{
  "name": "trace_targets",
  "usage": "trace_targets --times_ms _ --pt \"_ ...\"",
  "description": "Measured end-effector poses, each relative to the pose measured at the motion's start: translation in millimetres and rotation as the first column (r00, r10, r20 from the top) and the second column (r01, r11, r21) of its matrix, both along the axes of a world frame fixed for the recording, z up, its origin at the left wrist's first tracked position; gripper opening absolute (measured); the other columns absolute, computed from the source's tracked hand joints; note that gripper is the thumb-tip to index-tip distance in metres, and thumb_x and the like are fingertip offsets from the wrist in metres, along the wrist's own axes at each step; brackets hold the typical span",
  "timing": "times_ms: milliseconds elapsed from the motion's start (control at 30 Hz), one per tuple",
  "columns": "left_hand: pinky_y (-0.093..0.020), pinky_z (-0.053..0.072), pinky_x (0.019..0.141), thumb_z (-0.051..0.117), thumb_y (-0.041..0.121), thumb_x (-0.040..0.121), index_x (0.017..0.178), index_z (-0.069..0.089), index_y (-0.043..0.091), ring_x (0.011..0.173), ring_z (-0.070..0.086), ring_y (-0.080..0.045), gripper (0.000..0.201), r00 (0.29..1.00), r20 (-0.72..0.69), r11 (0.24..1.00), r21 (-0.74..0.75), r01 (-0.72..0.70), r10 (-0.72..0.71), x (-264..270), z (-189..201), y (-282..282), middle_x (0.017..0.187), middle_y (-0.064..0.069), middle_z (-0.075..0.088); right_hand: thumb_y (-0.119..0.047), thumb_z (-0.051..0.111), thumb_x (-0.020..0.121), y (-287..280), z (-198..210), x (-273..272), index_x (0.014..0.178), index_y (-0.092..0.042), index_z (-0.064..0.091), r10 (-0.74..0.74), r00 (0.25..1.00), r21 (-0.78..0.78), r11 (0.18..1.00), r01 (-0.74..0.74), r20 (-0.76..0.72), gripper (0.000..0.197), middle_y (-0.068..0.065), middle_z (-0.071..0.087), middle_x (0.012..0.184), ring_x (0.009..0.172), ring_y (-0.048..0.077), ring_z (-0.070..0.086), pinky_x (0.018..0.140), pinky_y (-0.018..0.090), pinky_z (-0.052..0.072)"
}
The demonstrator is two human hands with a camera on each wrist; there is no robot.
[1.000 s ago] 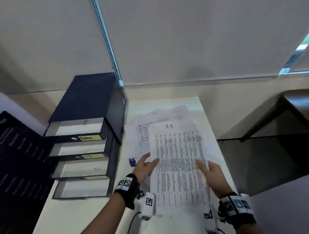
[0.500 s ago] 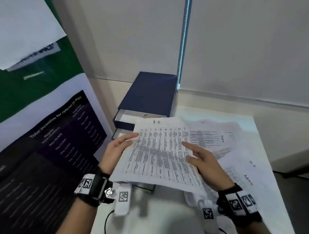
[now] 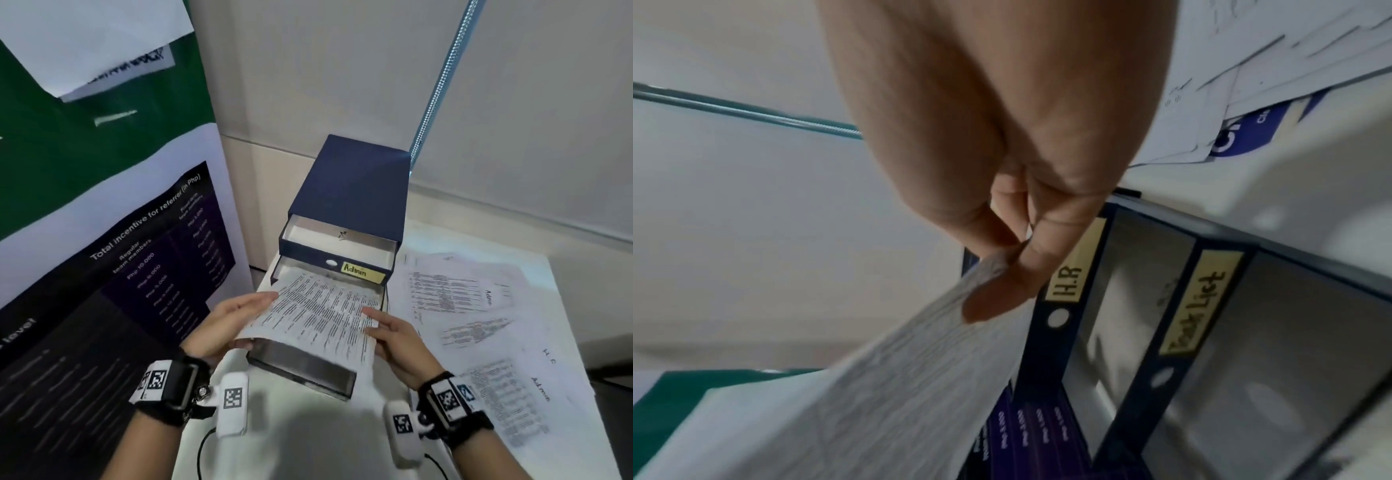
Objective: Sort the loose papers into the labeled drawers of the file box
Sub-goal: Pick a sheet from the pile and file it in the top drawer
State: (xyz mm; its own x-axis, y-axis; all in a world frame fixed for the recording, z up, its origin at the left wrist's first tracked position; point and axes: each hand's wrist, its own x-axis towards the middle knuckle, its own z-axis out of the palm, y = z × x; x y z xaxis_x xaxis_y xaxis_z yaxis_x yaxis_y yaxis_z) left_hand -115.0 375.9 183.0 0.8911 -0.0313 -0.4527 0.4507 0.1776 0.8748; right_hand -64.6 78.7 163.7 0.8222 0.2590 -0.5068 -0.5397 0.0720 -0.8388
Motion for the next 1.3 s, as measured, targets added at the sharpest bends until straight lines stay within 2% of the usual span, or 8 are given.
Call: trace_targets --times_ms 233,367,533,733,833,1000,1167,1300 --pt "-0.013 0.048 0.045 0.070 0.000 0.087 0.109 0.073 0.009 0.045 0.056 -0.004 0.024 0.989 0.066 0.979 0.146 -0.142 0.133 38 -24 -13 0.100 -0.010 0.070 -0.016 0.075 0.084 -7 5 9 0.133 -0.027 0.052 0.203 0.976 -0.019 0.979 -0.205 -0.075 0.055 0.014 0.063 0.095 0.078 0.025 0.066 0.073 0.037 0.060" --pt "-0.031 0.062 0.074 0.078 0.018 0.083 0.102 0.072 0.023 0.074 0.070 -0.018 0.020 0.969 0.165 0.928 0.297 -0.227 0.184 66 -42 -26 0.119 -0.004 0.063 0.005 0.069 0.084 -3 -4 15 0.126 -0.004 0.059 0.133 0.985 0.041 0.991 -0.129 -0.111 0.045 0.013 0.068 0.080 0.074 0.023 0.069 0.071 0.029 0.061" --pt "-0.039 0.033 0.110 0.072 0.036 0.085 0.111 0.067 0.028 0.120 0.044 -0.019 0.027 0.904 0.379 0.449 0.855 -0.259 -0.200 82 -49 -54 0.126 0.000 0.044 0.009 0.063 0.087 6 -22 56 0.104 0.007 0.066 -0.182 0.981 0.003 0.983 0.183 -0.067 0.017 0.023 0.067 0.095 0.070 0.018 0.071 0.062 0.018 0.058" --pt "-0.049 0.008 0.120 0.021 0.051 0.102 0.130 0.058 0.033 0.133 0.043 -0.014 0.050 0.814 -0.043 0.133 0.980 0.146 -0.579 104 -71 -97 0.142 0.006 0.053 0.000 0.057 0.095 -35 -28 41 0.108 0.001 0.065 -0.251 0.968 0.043 0.967 0.251 0.010 0.015 0.023 0.073 0.098 0.082 0.028 0.072 0.079 0.032 0.061" --pt "-0.051 0.011 0.118 0.020 0.050 0.101 0.122 0.063 0.029 0.127 0.049 -0.019 0.052 0.836 -0.142 0.004 0.985 0.170 -0.529 112 -73 -108 0.135 0.001 0.059 -0.005 0.062 0.093 -105 -63 18 0.108 -0.003 0.069 -0.261 0.962 -0.352 0.896 0.272 0.078 0.017 0.021 0.072 0.104 0.088 0.029 0.069 0.081 0.032 0.058" --pt "-0.043 0.030 0.109 0.046 0.039 0.099 0.115 0.066 0.025 0.110 0.056 -0.017 0.029 0.791 0.202 0.220 0.972 -0.088 -0.577 101 -55 -165 0.116 0.004 0.064 -0.038 0.054 0.088 -230 -159 -27 0.138 -0.013 0.045 0.045 0.973 -0.949 0.218 -0.229 -0.224 0.057 0.011 0.044 0.147 0.127 0.032 0.047 0.103 0.045 0.044" --pt "-0.034 0.042 0.090 0.054 0.033 0.093 0.098 0.072 0.029 0.089 0.059 -0.009 0.018 0.569 0.377 0.502 0.861 0.074 -0.731 87 -73 -275 0.092 0.011 0.067 -0.044 0.037 0.099 -241 -176 -79 0.156 -0.016 0.014 0.298 0.918 -0.939 0.142 -0.313 -0.261 0.067 0.008 0.003 0.164 0.148 0.035 0.016 0.117 0.047 0.027" --pt "-0.033 0.045 0.101 0.060 0.029 0.093 0.131 0.057 0.023 0.116 0.058 -0.021 0.039 0.635 -0.072 0.308 0.829 0.467 -0.769 85 -139 -343 0.126 -0.004 0.059 -0.037 0.049 0.097 -263 -168 -87 0.129 -0.020 0.063 0.363 0.931 -0.935 0.315 -0.161 -0.038 0.039 0.004 0.050 0.144 0.128 0.026 0.049 0.105 0.037 0.041"
